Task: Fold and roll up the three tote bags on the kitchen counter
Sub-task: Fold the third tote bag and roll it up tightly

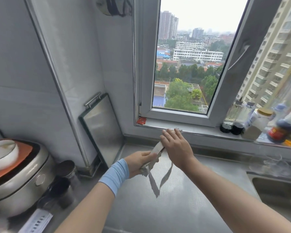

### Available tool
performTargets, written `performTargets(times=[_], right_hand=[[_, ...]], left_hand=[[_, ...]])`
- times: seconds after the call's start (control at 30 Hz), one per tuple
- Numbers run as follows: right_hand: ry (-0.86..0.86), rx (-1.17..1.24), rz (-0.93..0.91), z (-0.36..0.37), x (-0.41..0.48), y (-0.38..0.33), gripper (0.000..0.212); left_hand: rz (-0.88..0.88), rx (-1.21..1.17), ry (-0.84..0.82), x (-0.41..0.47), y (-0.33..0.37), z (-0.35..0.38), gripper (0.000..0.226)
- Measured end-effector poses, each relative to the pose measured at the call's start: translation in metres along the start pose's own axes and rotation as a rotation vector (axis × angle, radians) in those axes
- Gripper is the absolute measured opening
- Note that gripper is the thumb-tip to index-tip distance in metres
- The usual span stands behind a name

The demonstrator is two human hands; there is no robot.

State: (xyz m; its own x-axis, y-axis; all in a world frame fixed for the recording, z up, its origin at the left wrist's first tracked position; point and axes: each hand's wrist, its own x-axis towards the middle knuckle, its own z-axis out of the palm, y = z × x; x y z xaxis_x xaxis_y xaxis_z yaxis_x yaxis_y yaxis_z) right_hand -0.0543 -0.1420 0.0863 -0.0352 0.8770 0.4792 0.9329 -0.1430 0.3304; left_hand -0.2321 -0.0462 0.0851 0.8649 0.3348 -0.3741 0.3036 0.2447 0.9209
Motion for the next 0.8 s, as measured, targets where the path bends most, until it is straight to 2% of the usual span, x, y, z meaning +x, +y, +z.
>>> performTargets(times=[0.13, 0.23, 0.33, 0.43, 0.5, 0.57, 0.6, 0.67, 0.73, 0.8], right_hand=[[0.017, 0.045, -0.009, 0.000, 0.004, 0.000, 0.046], [0.102, 0.170, 0.071, -0.005, 0.014, -0.001, 0.041], [0.135, 0.389, 0.217, -0.016, 0.024, -0.003, 0.024], [0.002, 0.615, 0.416, -0.028, 0.038, 0.002, 0.023], [-0.106, 0.712, 0.503, -0.034, 0.048, 0.010, 0.024], [-0.190, 0.920, 0.577, -0.034, 0.059, 0.017, 0.019], [-0.217, 1.017, 0.584, -0.035, 0.064, 0.020, 0.015], [-0.249, 1.132, 0.550, -0.038, 0.075, 0.022, 0.019], [-0.268, 1.196, 0.572, -0.041, 0.085, 0.024, 0.021], [-0.277, 1.234, 0.652, -0.044, 0.094, 0.028, 0.020]], left_hand=[[0.072, 0.083, 0.048, -0.008, 0.005, 0.005, 0.014], [0.136, -0.050, 0.042, -0.007, 0.010, 0.006, 0.006], [0.172, -0.173, 0.047, -0.002, 0.019, 0.007, 0.029], [0.193, -0.166, 0.085, 0.007, 0.030, 0.006, 0.037], [0.176, -0.106, 0.159, 0.014, 0.039, 0.005, 0.060], [0.172, -0.065, 0.176, 0.020, 0.047, 0.007, 0.076], [0.176, -0.019, 0.148, 0.021, 0.053, 0.009, 0.073], [0.210, 0.085, 0.065, 0.022, 0.063, 0.015, 0.047], [0.215, 0.047, 0.026, 0.023, 0.069, 0.016, 0.029], [0.222, -0.056, -0.011, 0.026, 0.070, 0.013, 0.027]])
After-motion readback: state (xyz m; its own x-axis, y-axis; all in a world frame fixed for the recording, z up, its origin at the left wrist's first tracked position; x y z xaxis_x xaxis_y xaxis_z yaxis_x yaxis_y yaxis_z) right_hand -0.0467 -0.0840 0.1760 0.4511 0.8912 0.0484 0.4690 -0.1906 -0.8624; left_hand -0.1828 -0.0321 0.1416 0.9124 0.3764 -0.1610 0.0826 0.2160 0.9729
